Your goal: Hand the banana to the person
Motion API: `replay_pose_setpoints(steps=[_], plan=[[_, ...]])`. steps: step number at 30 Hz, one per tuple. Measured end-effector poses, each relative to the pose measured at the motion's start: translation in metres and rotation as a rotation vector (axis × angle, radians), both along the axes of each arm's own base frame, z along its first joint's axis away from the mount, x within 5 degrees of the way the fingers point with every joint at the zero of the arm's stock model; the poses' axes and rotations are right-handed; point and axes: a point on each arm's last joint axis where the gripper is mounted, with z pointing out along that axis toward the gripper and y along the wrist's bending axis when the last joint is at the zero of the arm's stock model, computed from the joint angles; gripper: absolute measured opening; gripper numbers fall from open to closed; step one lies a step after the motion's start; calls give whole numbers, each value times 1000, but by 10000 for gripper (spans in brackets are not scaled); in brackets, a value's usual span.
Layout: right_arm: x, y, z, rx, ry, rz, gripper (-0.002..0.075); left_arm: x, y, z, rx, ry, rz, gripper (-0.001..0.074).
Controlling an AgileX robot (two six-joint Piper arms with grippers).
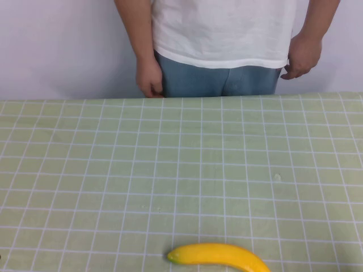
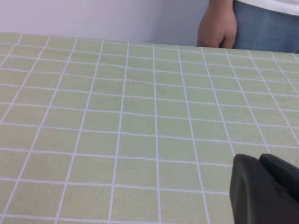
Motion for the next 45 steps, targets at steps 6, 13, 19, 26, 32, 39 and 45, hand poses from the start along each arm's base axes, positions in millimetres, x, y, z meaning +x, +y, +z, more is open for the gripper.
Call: replay_pose_setpoints(steps=[6,13,19,26,32,39,45], plan=[[0,0,0,0,0,0,-7,0,0,0,0,0,0,-3],[0,0,0,0,0,0,-7,0,0,0,-1,0,0,-3],[0,0,0,0,0,0,-7,0,0,0,-1,0,0,-3],[0,-1,0,-33,-1,-3,-7,0,0,0,-2,0,1,-3],[0,-1,0,-38,-2,-3,-7,0,0,0,-2,0,1,-3],[0,-1,1,-38,-13,1,-7,0,0,0,-2,0,1,-3],[5,6,22,-82,-264,85,-7,0,0,0,-2,0,1,-3]])
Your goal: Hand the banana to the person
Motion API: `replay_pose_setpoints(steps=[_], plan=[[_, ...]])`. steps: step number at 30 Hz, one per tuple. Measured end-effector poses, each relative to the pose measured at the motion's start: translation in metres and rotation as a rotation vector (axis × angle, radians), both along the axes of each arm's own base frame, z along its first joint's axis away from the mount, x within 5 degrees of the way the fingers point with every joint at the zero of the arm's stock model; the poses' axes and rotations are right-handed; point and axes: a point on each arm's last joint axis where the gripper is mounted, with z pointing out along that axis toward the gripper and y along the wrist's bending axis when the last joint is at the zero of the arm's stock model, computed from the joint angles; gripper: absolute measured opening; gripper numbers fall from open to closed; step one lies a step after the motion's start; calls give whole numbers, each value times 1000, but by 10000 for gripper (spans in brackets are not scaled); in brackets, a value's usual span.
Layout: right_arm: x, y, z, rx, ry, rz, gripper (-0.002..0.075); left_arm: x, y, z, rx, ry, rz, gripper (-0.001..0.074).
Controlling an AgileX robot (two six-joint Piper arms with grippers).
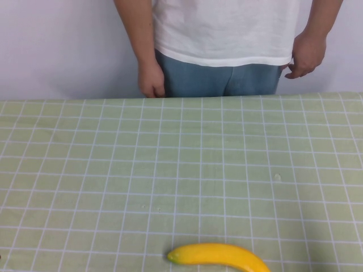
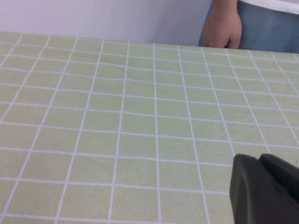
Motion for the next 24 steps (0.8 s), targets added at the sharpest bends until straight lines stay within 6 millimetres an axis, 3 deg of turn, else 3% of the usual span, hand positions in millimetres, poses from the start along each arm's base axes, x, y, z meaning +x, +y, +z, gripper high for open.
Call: replay_pose_setpoints(steps=[9,15,20,24], plan=[[-13,18,47,6,-544,214,-7,0,0,0,0,0,0,-3],[-30,14,69,137,-834,229,-8,0,0,0,0,0,0,-3],[-42,4,105,277,-940,179,-7,0,0,0,0,0,0,-3],[-54,1,150,315,-827,154,-7,0,0,0,0,0,0,-4]])
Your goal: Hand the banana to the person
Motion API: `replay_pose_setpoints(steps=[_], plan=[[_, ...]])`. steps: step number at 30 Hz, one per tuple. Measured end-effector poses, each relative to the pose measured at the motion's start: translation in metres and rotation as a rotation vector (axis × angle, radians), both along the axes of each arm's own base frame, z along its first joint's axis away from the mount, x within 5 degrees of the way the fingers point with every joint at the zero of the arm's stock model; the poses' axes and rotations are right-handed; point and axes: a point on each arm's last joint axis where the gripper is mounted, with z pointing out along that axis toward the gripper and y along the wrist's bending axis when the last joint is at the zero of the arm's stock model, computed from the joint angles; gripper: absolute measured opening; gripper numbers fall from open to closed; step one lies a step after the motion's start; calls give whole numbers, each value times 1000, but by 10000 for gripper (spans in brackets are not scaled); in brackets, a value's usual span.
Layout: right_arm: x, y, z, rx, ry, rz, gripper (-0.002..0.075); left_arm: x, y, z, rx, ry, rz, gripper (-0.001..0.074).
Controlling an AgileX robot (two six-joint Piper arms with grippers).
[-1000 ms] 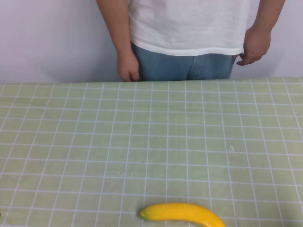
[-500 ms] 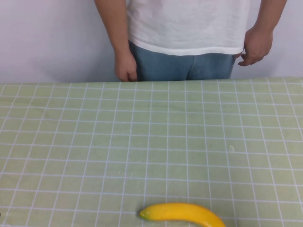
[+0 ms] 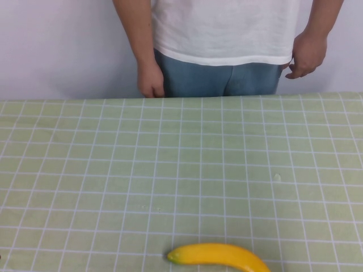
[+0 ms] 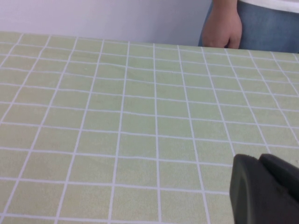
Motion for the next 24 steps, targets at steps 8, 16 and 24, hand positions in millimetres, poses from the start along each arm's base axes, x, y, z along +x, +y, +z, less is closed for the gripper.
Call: replay_pose_setpoints(steps=[8,16,24], plan=[[59,3,23,-49,684,-1,-7,0,0,0,0,0,0,-3],[104,10,-1,-174,1085,34,-7,0,0,0,0,0,0,-3],[141,43,-32,-494,1498,398,-6,0,0,0,1,0,0,-3]])
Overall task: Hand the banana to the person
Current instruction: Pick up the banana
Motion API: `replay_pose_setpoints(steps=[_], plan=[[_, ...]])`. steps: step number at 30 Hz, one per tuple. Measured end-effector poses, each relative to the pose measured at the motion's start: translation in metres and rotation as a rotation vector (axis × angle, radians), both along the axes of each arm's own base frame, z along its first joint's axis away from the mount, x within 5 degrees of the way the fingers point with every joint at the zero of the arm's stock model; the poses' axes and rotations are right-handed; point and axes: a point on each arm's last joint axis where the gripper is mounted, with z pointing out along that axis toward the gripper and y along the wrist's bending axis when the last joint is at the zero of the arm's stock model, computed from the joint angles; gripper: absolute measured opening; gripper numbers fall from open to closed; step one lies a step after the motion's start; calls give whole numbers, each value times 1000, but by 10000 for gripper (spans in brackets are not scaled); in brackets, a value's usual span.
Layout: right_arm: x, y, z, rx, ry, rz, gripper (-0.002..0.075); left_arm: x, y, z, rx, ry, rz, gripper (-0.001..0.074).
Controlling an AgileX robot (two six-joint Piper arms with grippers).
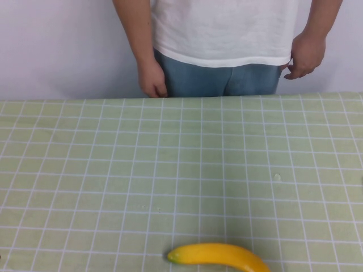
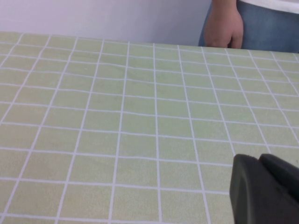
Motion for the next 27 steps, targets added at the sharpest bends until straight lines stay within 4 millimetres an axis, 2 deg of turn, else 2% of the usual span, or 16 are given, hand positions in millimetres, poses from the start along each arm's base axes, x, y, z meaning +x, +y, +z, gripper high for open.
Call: replay_pose_setpoints(steps=[4,8,12,15,17,20,27], plan=[[22,24,-10,-40,135,170,48,0,0,0,0,0,0,-4],[35,56,-25,-77,226,323,158,0,0,0,2,0,0,-4],[43,84,-51,-175,299,442,316,0,0,0,2,0,0,-4],[48,99,-70,-232,339,470,459,0,0,0,2,0,0,-4],[52,107,-82,-260,364,486,521,0,0,0,2,0,0,-4],[57,118,-102,-294,398,507,557,0,0,0,2,0,0,-4],[63,144,-141,-345,434,554,571,0,0,0,2,0,0,-4]])
